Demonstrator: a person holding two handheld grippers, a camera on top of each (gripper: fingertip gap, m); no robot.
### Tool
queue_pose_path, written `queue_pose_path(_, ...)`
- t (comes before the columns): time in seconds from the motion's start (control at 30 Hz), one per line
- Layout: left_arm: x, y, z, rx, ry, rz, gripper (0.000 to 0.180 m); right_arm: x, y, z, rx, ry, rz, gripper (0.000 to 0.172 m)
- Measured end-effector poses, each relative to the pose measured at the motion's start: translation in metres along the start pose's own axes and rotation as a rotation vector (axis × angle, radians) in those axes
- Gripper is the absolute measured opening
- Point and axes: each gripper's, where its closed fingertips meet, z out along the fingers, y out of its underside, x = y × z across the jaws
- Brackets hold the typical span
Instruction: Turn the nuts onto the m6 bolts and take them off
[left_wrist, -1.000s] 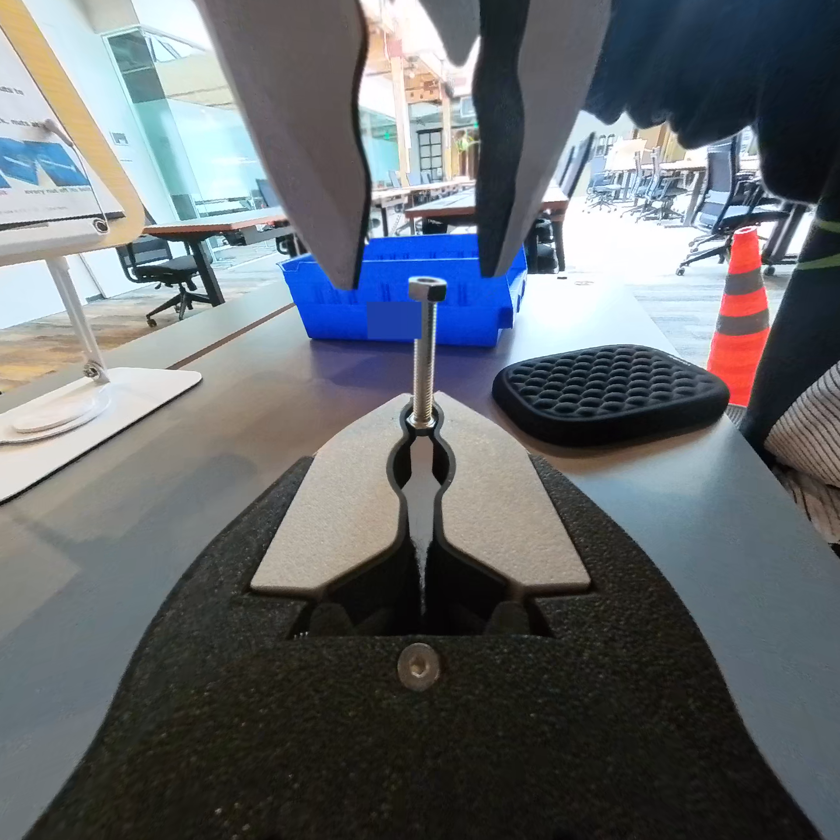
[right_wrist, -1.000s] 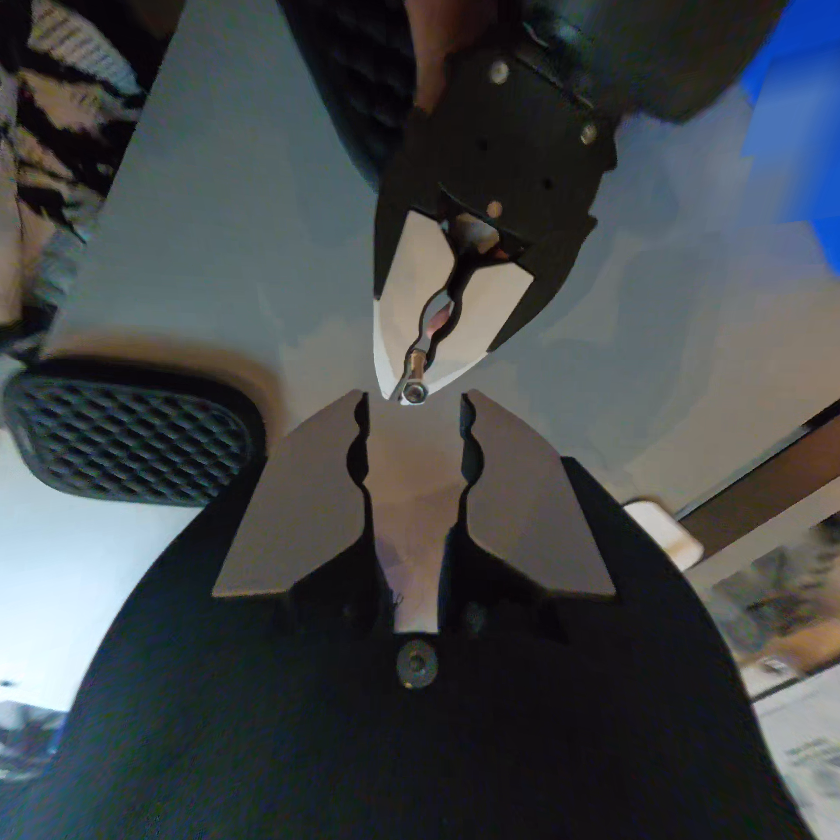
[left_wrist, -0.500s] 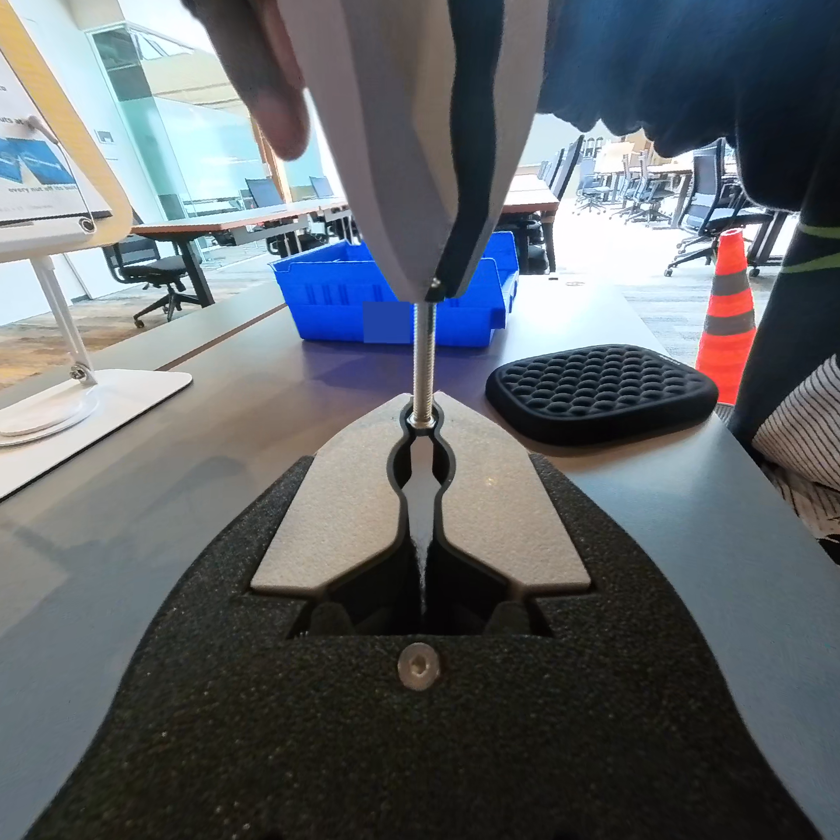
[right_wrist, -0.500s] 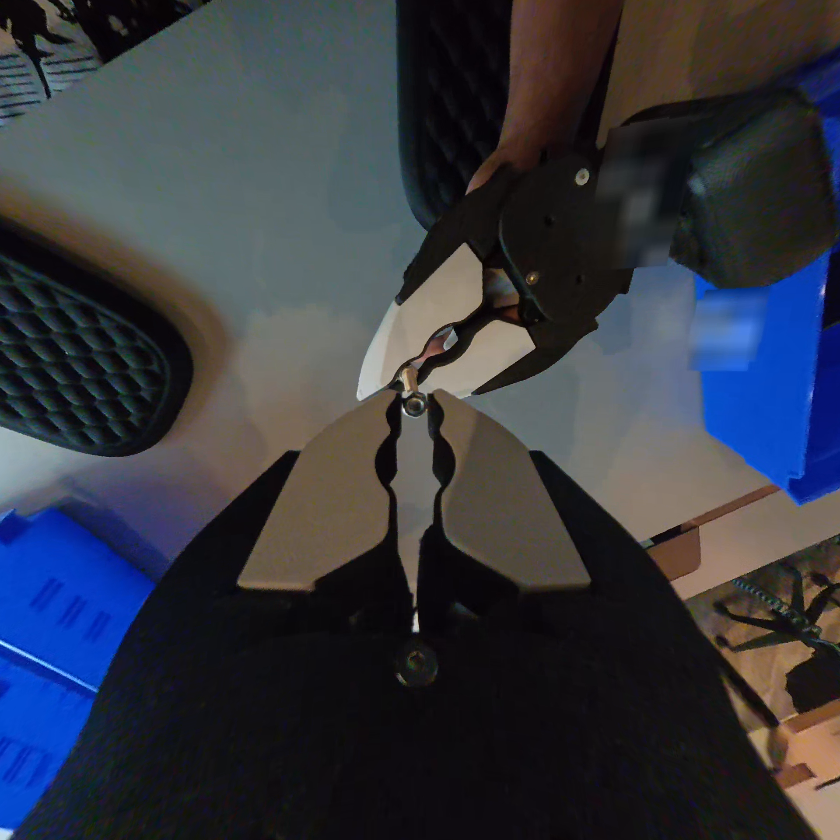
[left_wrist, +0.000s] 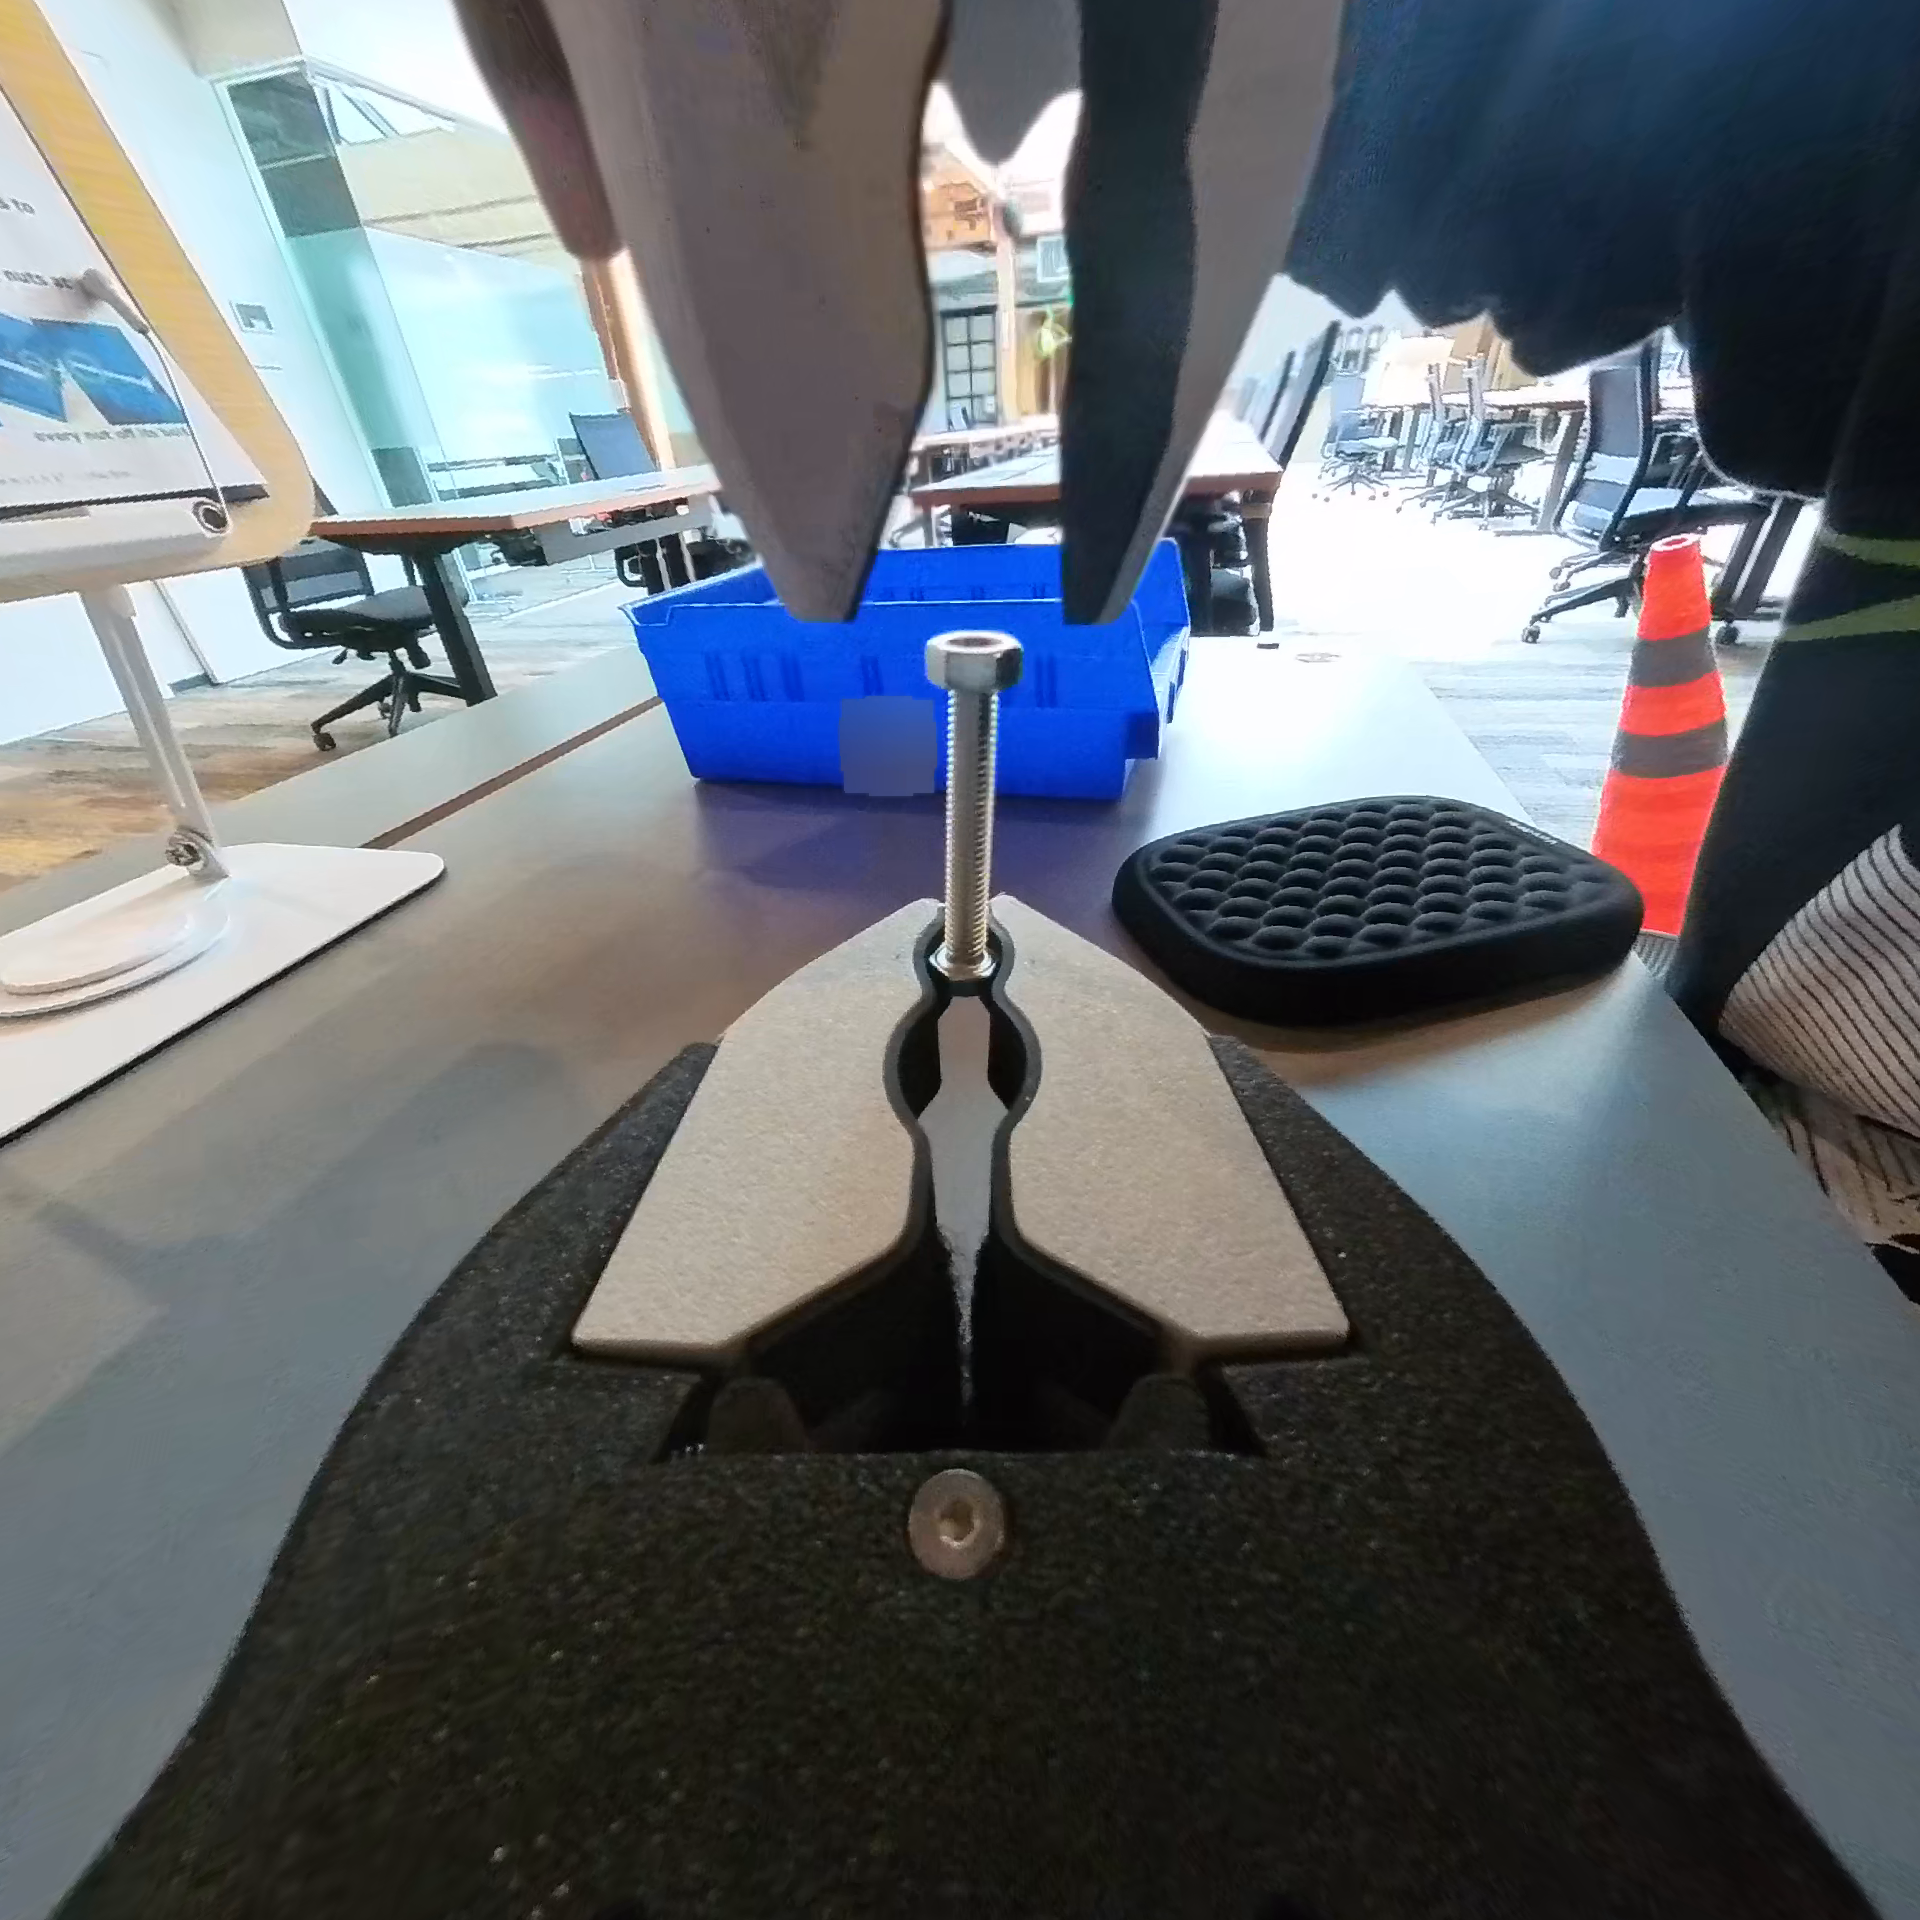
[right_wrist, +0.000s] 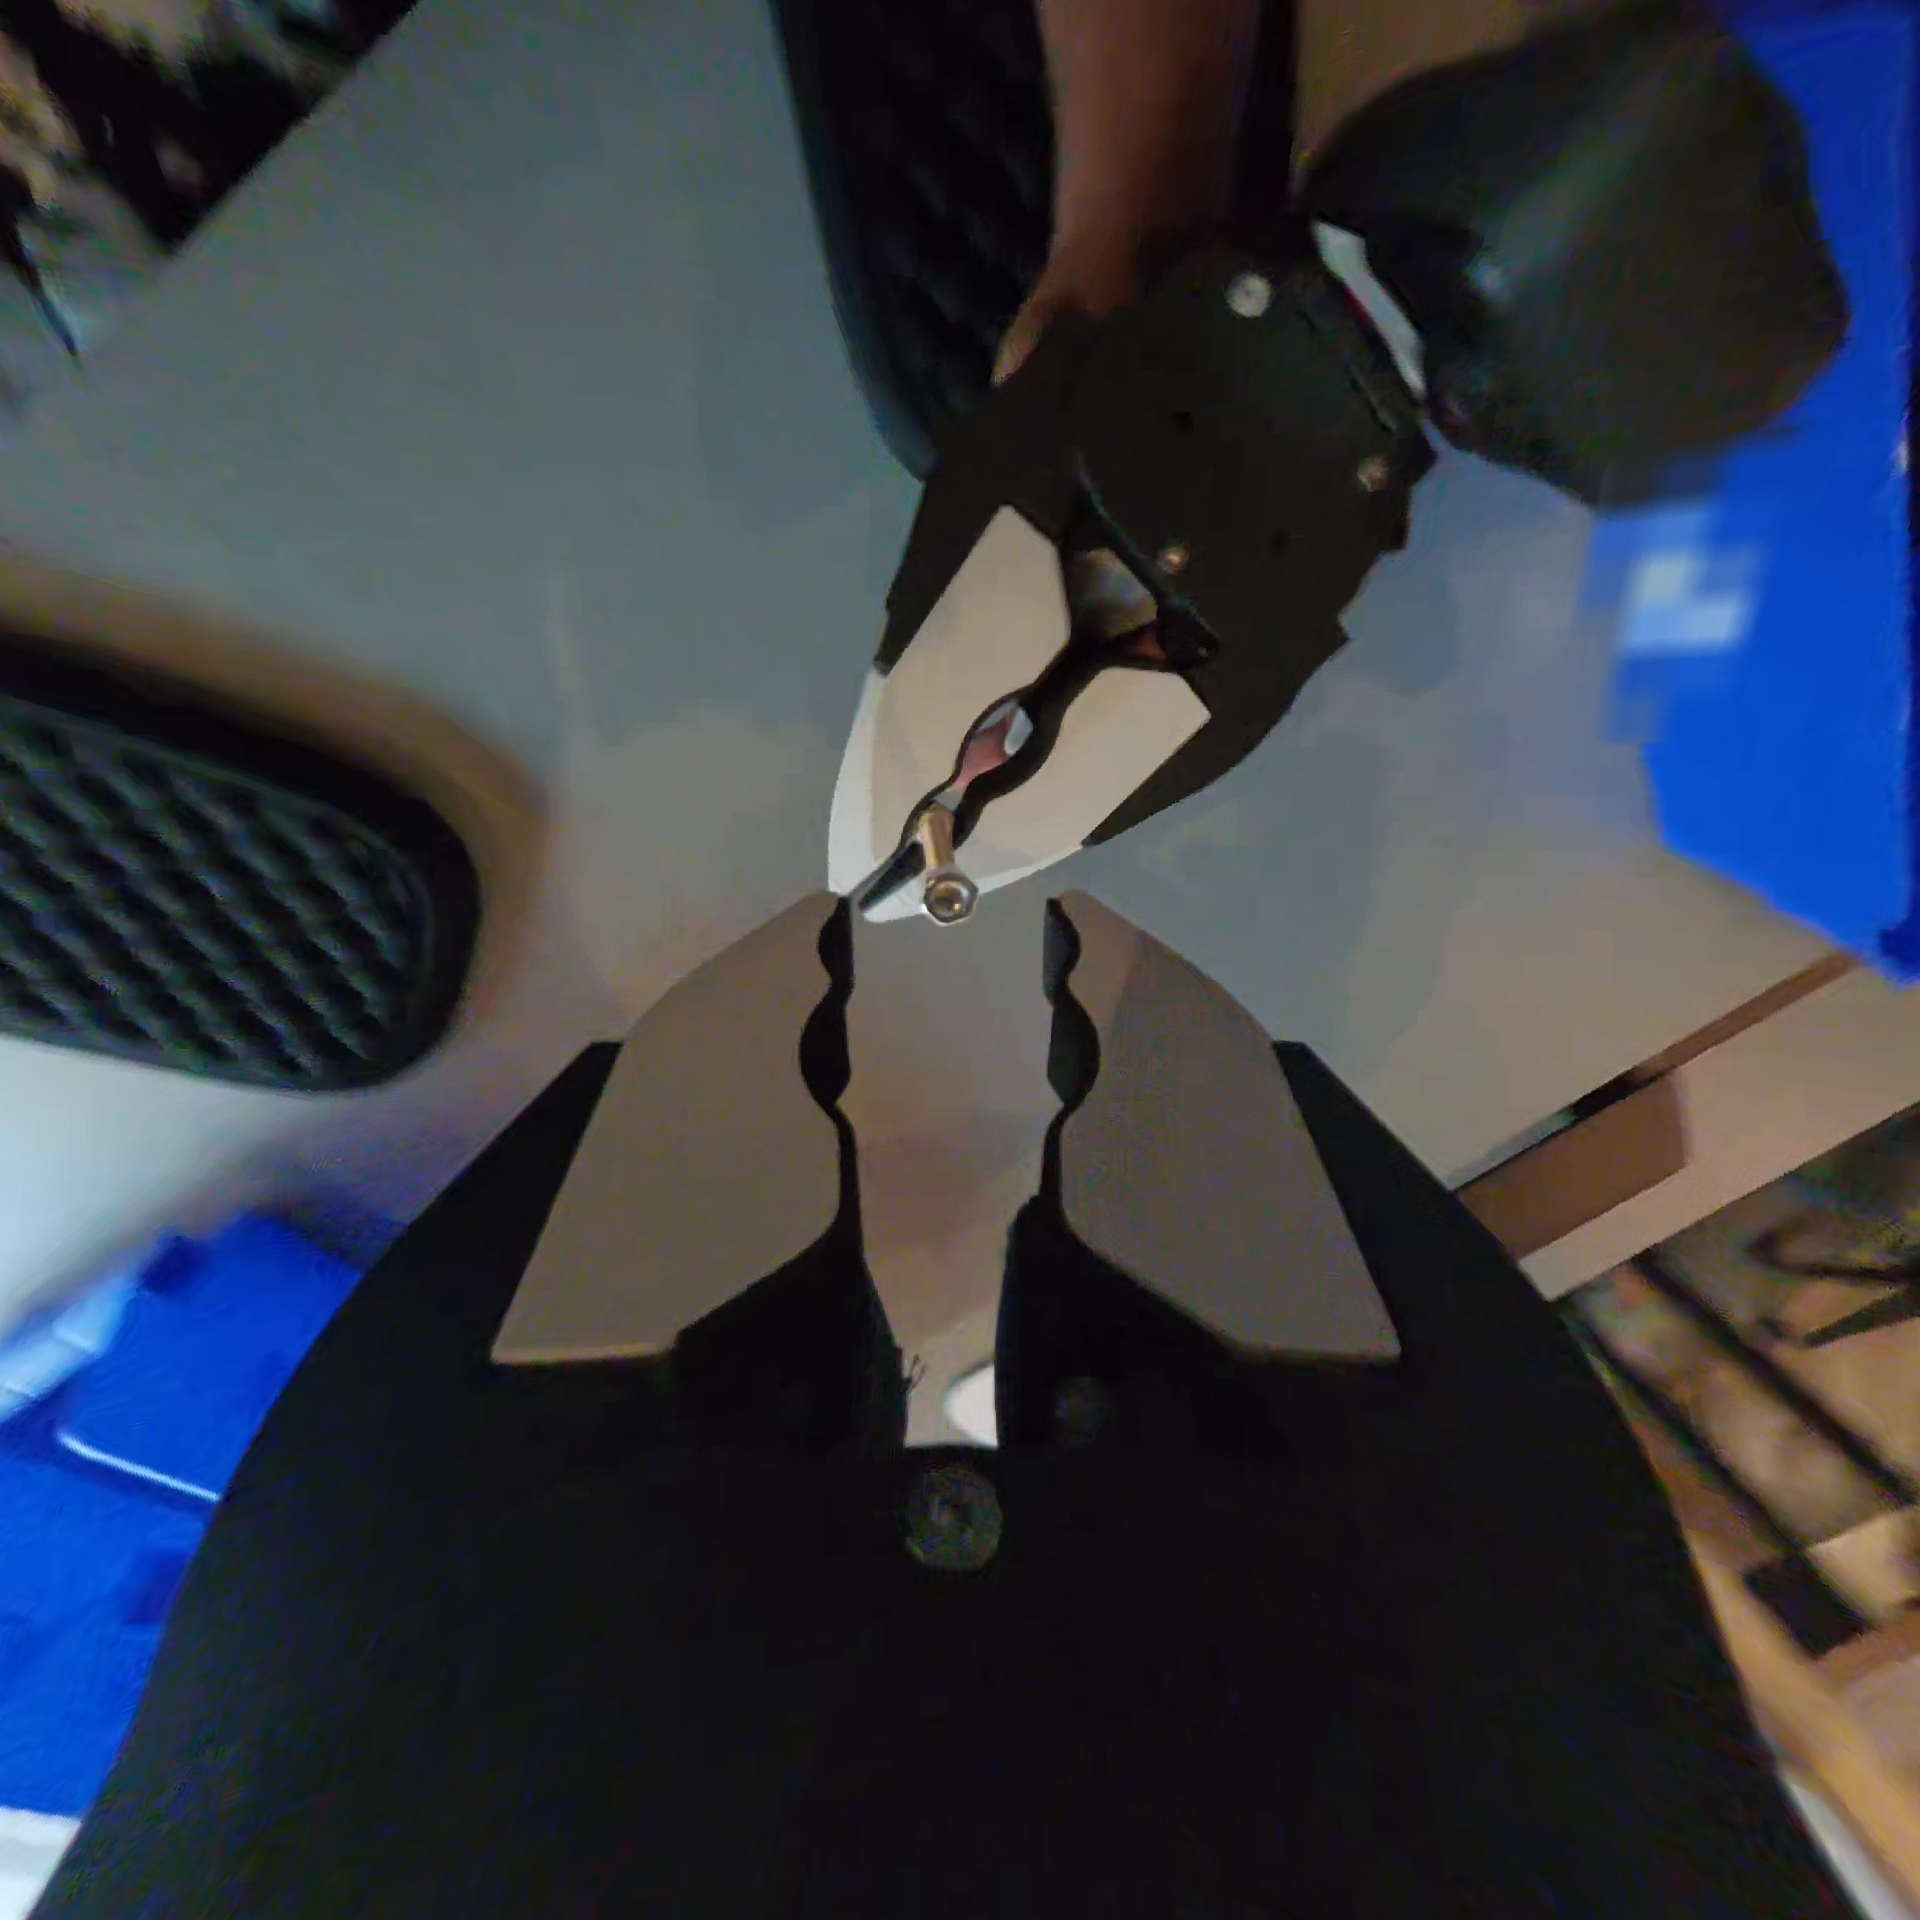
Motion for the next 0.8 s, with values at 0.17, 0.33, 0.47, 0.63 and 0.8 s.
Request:
queue_pose_path(0.17, 0.001, 0.000, 0.000, 0.001, 0.010, -0.004, 0.003, -0.001, -0.004, 0.006, 0.013, -0.053, -0.191, 0.024)
queue_pose_path(0.33, 0.001, -0.001, 0.000, 0.005, 0.013, -0.005, 0.003, 0.000, -0.001, 0.009, -0.005, -0.064, -0.185, 0.011)
queue_pose_path(0.47, -0.001, -0.002, 0.000, 0.009, -0.006, -0.005, 0.003, 0.002, 0.001, 0.008, -0.001, -0.057, 0.017, 0.011)
queue_pose_path(0.63, -0.002, -0.002, 0.000, 0.009, -0.013, -0.003, 0.003, 0.002, 0.003, 0.012, -0.004, -0.006, 0.333, 0.016)
queue_pose_path(0.8, -0.001, -0.002, 0.000, 0.013, -0.006, -0.006, 0.004, 0.008, 0.013, 0.005, 0.081, 0.175, 0.549, 0.049)
